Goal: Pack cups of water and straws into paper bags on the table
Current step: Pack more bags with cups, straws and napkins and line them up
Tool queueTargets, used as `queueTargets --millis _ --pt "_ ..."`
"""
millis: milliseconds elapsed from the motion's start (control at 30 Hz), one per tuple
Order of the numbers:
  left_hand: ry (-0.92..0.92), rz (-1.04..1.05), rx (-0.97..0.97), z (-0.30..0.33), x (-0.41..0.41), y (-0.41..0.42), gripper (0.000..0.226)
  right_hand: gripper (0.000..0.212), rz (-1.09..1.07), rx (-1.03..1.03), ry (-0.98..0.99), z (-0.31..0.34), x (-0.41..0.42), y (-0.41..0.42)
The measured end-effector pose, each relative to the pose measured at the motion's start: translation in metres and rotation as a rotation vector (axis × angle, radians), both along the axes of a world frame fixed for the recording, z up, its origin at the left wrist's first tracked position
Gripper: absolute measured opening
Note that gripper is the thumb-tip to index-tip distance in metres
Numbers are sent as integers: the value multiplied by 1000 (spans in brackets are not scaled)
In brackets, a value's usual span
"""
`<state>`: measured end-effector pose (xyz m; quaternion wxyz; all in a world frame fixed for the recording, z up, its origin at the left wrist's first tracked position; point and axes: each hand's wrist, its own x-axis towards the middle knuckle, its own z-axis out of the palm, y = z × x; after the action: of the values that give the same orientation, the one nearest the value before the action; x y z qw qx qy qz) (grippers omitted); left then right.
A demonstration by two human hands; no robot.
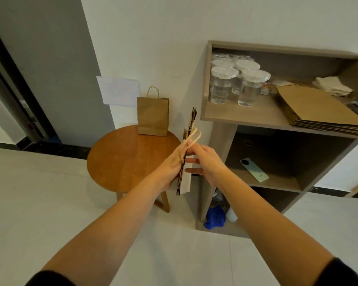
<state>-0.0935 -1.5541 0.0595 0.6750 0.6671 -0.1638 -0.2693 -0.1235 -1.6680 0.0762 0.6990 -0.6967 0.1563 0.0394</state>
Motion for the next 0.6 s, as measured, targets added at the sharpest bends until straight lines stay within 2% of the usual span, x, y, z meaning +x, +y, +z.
queueTargets --millis 167,233,300,367,533,600 --pt "-22 -82 58 -4 0 -1 72 42 -25 -52 -12 -4 4 -11" --pt "-105 -130 89 0 -1 -6 55 42 -13 7 -40 -6 1 -15" --pt "-140 -166 122 3 0 -9 31 53 9 44 -65 -6 0 -17" --pt "-126 -171 141 3 1 -10 26 55 18 5 -88 -6 1 -18" --pt "-131 -153 105 -3 5 -11 65 50 43 -66 -114 -12 2 -24" --pt "-128 -148 103 -6 6 -11 67 46 51 -83 -112 -15 0 -27"
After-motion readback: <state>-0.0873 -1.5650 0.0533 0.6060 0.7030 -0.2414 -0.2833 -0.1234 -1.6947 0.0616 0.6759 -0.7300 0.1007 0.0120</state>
